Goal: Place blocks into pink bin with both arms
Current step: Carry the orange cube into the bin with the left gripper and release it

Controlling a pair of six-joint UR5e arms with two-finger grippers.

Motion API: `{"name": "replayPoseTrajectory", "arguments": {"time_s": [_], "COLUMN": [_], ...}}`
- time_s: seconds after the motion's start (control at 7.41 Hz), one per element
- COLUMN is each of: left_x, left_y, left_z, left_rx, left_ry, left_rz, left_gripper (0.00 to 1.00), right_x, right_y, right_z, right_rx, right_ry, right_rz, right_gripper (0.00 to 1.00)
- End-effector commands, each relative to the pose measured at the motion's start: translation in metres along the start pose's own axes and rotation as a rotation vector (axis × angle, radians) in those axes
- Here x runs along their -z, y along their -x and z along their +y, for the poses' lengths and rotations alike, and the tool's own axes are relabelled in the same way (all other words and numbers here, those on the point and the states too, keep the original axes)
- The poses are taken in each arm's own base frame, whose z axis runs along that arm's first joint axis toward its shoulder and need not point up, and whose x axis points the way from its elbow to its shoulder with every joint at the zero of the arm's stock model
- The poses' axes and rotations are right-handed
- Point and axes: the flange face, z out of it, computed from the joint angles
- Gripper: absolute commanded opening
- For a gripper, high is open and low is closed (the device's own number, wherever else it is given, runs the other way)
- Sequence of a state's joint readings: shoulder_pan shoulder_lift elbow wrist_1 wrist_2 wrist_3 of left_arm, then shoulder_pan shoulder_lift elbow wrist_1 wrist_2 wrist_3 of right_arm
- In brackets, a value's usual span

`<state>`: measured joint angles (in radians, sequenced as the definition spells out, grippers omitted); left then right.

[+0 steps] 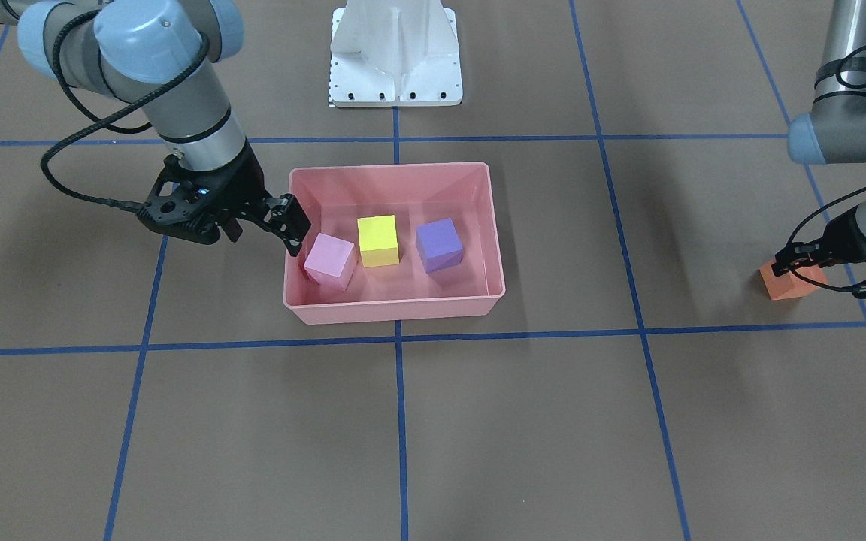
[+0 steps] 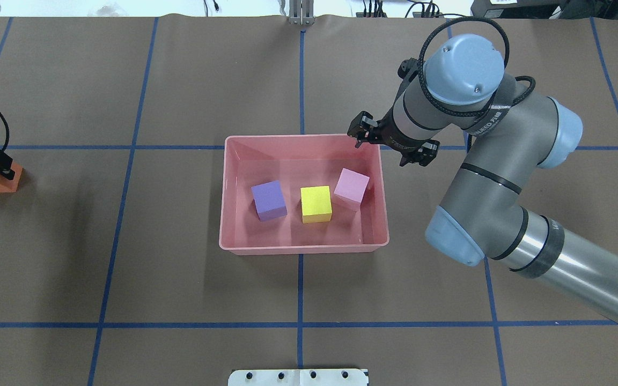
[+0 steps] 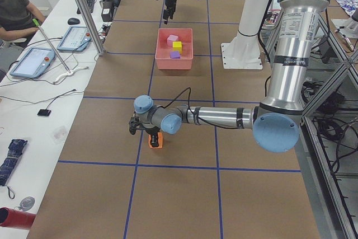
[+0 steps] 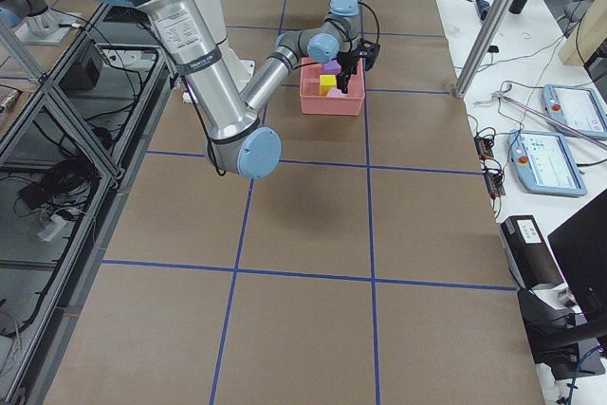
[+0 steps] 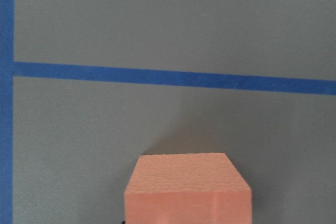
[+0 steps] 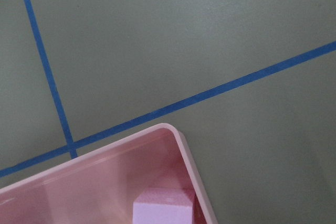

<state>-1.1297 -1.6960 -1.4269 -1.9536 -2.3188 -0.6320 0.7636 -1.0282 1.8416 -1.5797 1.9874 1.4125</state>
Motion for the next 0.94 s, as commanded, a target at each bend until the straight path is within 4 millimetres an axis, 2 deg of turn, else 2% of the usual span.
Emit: {"name": "replayPoseTrajectory", "arguments": {"time_s": [0.0,0.14,0.4,0.54,0.68,0.81], "left_x": [0.065,0.106,0.14,0.151,0.138,0.118], "left_y": [-0.091,-0.145,-0.311,-0.374,-0.425,-0.467], "left_z": [0.0,0.004,0.043,0.057,0.079,0.104], "left_rx": [0.079,0.147,0.223,0.26,0.28,0.267], "left_ry": [-0.006,-0.011,0.054,0.097,0.086,0.072], "left_rz": [0.178,0.265,0.379,0.416,0.416,0.389], "left_gripper": [0.0,0.0,0.0,0.0,0.0,0.0], "right_x": [0.012,0.013,0.006,0.005,0.007,0.008], "right_y": [-0.069,-0.093,-0.125,-0.139,-0.156,-0.163], "right_z": [-0.02,-0.034,-0.044,-0.054,-0.063,-0.07], "right_rx": [0.108,0.118,0.152,0.178,0.219,0.223], "right_ry": [-0.007,-0.002,0.013,0.009,0.008,0.019], "right_rz": [0.057,0.076,0.106,0.123,0.14,0.14], "right_gripper": [1.0,1.0,1.0,1.0,1.0,1.0]}}
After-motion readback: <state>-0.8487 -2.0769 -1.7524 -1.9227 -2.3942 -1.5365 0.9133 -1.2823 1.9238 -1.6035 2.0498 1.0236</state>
